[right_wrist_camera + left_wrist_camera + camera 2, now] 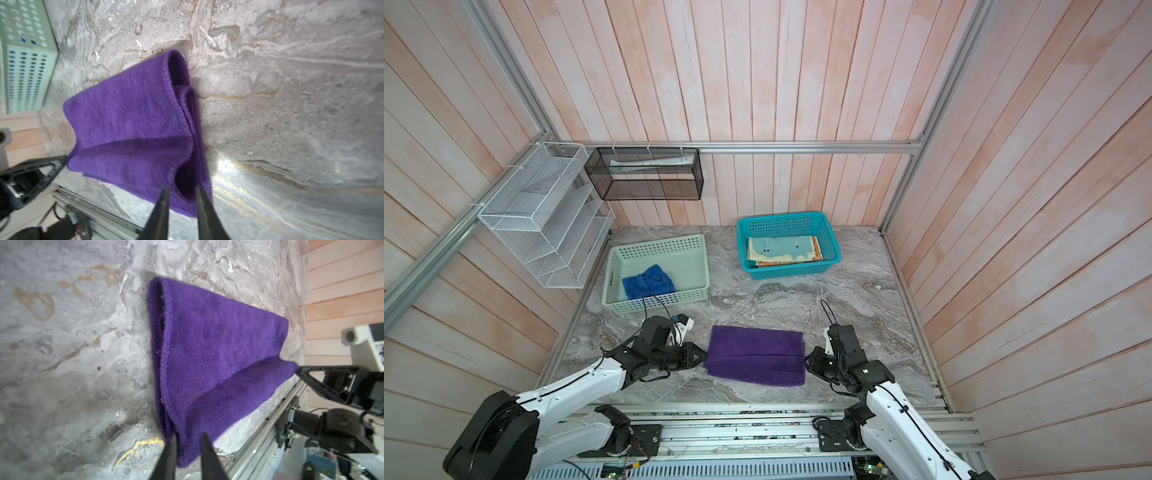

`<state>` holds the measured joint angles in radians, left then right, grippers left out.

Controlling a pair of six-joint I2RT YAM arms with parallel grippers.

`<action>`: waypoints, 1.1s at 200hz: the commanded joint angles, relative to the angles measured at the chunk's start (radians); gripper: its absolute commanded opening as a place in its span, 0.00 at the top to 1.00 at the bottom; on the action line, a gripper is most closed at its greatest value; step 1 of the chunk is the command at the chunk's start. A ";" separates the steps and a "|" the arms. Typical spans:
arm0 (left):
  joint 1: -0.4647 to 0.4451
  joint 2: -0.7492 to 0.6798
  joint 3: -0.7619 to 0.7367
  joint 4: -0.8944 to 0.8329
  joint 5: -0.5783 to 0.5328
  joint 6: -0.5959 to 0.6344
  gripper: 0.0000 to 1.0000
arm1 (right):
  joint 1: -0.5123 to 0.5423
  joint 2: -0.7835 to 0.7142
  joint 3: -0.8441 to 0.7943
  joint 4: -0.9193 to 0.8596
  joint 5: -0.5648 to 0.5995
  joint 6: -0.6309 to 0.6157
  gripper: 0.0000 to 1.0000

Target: Fold and stack the towels

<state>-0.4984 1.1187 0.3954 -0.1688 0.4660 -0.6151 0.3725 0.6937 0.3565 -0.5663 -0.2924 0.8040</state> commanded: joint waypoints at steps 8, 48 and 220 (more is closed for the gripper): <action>0.001 -0.075 0.035 -0.116 -0.045 0.007 0.61 | 0.003 -0.040 0.112 -0.137 0.041 -0.003 0.65; 0.020 -0.108 0.092 -0.155 -0.085 0.015 0.61 | 0.003 0.048 0.147 -0.085 0.066 -0.050 0.64; -0.052 0.149 0.090 -0.065 0.003 -0.005 0.63 | 0.198 0.312 0.075 0.095 0.076 -0.009 0.61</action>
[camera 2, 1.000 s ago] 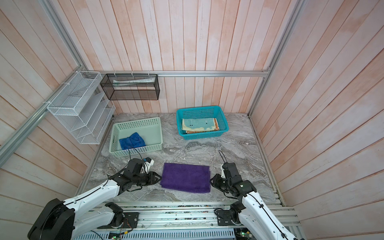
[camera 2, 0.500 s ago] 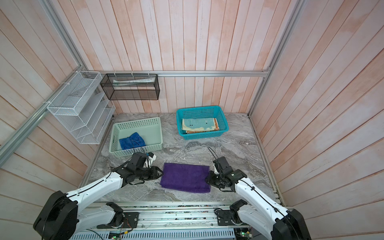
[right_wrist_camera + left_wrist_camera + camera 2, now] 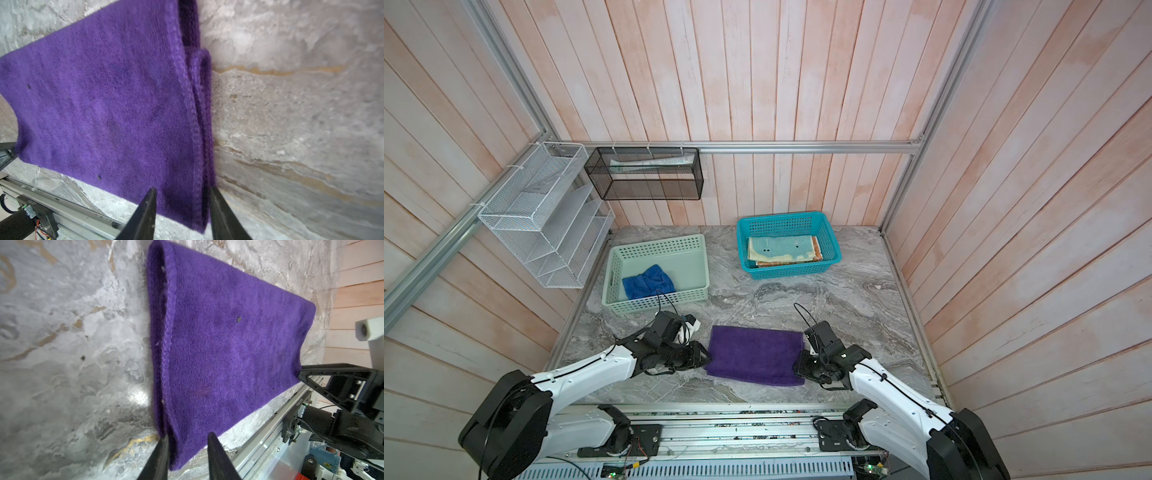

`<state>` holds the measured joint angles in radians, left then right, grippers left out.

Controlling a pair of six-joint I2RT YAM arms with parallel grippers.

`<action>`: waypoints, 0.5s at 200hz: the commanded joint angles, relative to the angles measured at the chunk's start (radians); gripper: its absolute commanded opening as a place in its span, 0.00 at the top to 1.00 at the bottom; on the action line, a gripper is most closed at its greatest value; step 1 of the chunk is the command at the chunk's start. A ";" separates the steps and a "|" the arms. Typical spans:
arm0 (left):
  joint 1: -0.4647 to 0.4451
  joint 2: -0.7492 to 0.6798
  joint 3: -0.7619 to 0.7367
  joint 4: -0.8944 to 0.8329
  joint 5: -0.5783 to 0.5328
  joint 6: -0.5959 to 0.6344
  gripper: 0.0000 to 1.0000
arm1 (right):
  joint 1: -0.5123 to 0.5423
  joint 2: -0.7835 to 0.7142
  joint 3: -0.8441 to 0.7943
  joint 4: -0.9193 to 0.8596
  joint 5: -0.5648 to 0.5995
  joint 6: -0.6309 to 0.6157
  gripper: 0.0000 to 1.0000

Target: Fold and stack the towels

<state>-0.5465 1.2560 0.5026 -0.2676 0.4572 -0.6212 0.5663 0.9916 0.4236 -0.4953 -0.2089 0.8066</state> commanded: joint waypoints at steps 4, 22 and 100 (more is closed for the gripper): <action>-0.003 0.015 -0.021 0.039 0.013 0.001 0.62 | 0.005 0.013 0.010 0.024 -0.006 -0.015 0.62; -0.003 0.035 -0.027 0.060 0.023 -0.006 0.59 | 0.005 0.011 0.010 0.024 -0.005 -0.017 0.65; -0.004 -0.032 0.022 -0.008 0.017 0.003 1.00 | 0.004 -0.014 0.047 -0.016 -0.012 -0.054 1.00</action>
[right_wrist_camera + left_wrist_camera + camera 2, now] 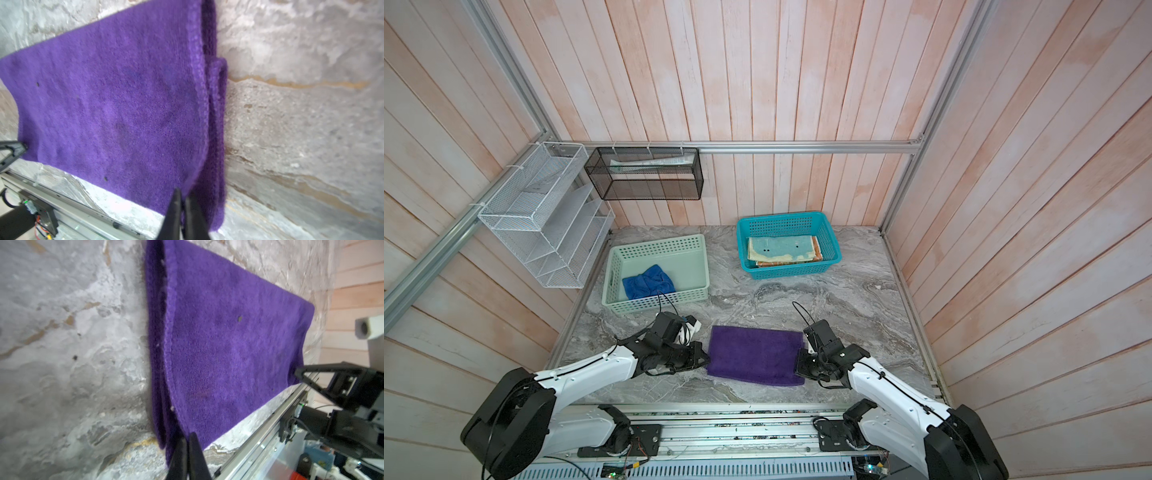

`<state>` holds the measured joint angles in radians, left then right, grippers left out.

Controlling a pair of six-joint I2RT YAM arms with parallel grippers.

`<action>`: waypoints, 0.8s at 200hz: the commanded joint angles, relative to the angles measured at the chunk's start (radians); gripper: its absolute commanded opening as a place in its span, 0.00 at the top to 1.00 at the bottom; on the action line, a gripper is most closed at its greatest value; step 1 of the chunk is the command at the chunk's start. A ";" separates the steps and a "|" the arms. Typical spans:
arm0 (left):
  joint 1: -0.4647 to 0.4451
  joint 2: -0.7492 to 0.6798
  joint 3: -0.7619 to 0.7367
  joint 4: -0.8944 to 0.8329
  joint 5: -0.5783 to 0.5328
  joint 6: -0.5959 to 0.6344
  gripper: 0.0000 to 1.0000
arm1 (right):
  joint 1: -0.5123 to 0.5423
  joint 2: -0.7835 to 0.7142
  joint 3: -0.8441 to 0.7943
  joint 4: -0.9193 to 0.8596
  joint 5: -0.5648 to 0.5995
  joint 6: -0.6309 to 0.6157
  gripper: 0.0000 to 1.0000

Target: Fold and stack the towels

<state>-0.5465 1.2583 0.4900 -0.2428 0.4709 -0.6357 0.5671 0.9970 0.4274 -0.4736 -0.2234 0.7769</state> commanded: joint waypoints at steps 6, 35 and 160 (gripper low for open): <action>-0.004 -0.040 0.039 -0.040 0.003 0.021 1.00 | 0.003 -0.025 0.054 -0.051 0.009 -0.029 1.00; -0.003 -0.064 0.073 -0.089 -0.010 0.037 1.00 | 0.000 -0.060 0.106 -0.114 0.035 -0.040 1.00; -0.003 -0.074 0.016 -0.196 -0.022 0.014 0.58 | -0.004 -0.222 -0.024 -0.224 -0.052 0.049 0.60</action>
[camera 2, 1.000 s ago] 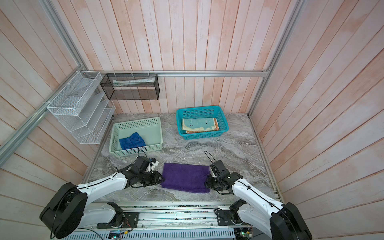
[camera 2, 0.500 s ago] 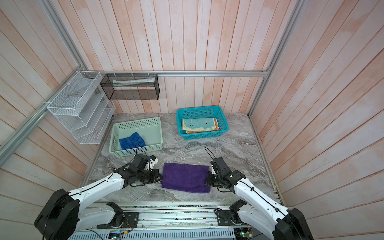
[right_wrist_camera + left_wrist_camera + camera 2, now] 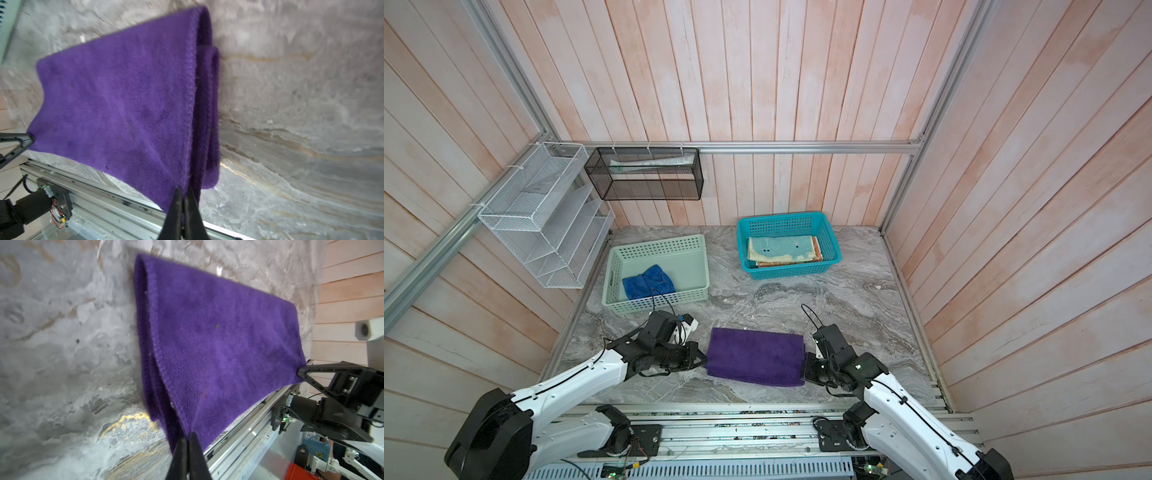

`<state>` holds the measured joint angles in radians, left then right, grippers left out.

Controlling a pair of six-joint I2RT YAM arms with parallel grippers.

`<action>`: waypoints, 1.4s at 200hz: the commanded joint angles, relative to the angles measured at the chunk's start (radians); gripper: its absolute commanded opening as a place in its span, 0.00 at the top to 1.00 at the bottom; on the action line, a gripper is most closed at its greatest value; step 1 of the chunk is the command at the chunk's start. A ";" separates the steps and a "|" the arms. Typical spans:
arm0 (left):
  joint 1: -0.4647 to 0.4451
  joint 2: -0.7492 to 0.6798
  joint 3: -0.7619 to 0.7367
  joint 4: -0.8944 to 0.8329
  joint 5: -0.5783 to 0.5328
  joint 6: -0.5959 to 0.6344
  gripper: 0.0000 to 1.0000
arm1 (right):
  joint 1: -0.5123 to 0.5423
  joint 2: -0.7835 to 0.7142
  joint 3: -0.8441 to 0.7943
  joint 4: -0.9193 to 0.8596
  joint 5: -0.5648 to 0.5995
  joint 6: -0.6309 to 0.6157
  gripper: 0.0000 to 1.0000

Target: Fold and stack the towels

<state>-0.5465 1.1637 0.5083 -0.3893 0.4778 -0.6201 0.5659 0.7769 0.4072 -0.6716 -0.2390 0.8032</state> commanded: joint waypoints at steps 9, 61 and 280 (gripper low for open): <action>-0.004 0.022 0.015 -0.066 -0.051 0.004 0.56 | -0.003 0.003 0.018 -0.047 -0.009 0.022 0.54; -0.045 0.045 0.162 -0.047 -0.131 0.012 0.63 | -0.045 0.070 0.096 -0.022 0.108 -0.030 0.39; -0.417 0.697 0.322 0.386 0.013 -0.193 0.72 | -0.098 0.306 -0.179 0.575 -0.118 0.145 0.43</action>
<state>-0.9592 1.8137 0.8738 0.0273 0.4992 -0.7982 0.4622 1.0336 0.2718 -0.0483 -0.3576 0.9295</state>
